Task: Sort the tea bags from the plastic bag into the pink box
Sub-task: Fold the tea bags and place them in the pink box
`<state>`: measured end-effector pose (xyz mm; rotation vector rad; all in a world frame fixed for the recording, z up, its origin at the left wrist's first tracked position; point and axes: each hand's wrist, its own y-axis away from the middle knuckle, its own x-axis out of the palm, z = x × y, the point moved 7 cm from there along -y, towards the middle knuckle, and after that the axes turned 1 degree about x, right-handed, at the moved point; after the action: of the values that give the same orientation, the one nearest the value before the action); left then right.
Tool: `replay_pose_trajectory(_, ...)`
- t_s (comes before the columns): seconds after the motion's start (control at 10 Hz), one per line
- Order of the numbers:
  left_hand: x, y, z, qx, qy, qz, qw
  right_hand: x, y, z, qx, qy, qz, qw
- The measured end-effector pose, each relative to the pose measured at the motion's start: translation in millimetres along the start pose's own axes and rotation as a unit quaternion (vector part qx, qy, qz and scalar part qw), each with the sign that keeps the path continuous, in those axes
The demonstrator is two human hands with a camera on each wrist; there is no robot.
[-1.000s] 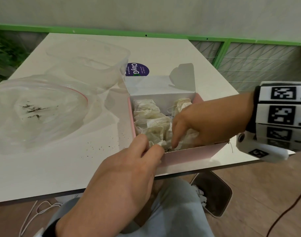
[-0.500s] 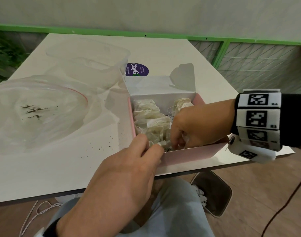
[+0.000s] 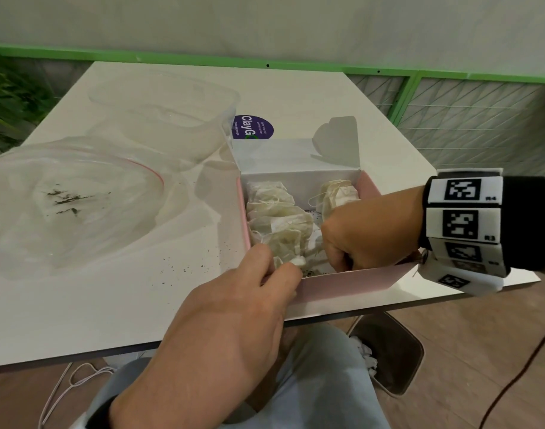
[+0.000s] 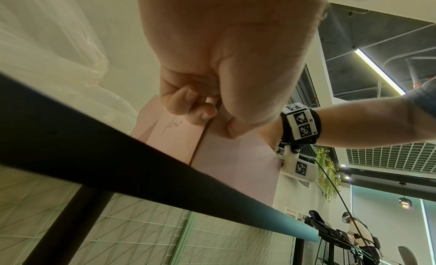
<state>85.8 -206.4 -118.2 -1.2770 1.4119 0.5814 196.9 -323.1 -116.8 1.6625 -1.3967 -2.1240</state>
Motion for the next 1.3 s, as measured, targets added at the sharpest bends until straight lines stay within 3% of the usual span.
replay_pose_trajectory(0.2,-0.4,-0.1,-0.3,0.001,-0.006,-0.006,1.000,-4.9,8.8,0.9,-0.006,-0.073,-0.037,0.997)
replay_pose_trajectory(0.3,-0.9,-0.8,-1.4,0.003,-0.014,-0.006,1.000,0.8,11.7,-4.1,0.023,-0.035,-0.004,0.999)
replay_pose_trajectory(0.4,-0.4,-3.2,-1.5,0.001,-0.012,-0.007,1.000,-3.4,14.0,-6.8,0.044,-0.060,-0.027,0.997)
replay_pose_trajectory(0.5,2.5,-6.7,2.4,-0.014,-0.018,-0.007,1.000,-30.9,21.5,-9.8,0.060,-0.150,-0.184,0.970)
replay_pose_trajectory(0.6,3.3,-3.4,3.2,-0.034,-0.008,-0.008,0.999,-47.8,26.6,-25.0,0.118,-0.256,-0.308,0.909)
replay_pose_trajectory(0.7,-10.4,5.1,0.3,-0.051,0.045,-0.062,0.996,-40.6,22.1,-26.1,0.155,-0.368,-0.261,0.879)
replay_pose_trajectory(0.8,-25.5,7.7,5.0,-0.087,0.082,-0.114,0.986,-32.7,12.4,-20.3,0.202,-0.320,-0.187,0.907)
replay_pose_trajectory(1.0,-9.2,2.0,19.4,-0.125,0.032,-0.015,0.992,-40.3,-5.3,-13.9,0.205,-0.295,-0.140,0.923)
replay_pose_trajectory(1.1,-5.8,-1.2,21.1,-0.118,0.020,0.002,0.993,-40.4,-11.9,-6.0,0.199,-0.260,-0.131,0.936)
replay_pose_trajectory(1.3,-10.8,-7.6,18.2,-0.139,-0.041,0.069,0.987,-35.5,-19.4,-7.8,0.171,-0.330,-0.150,0.916)
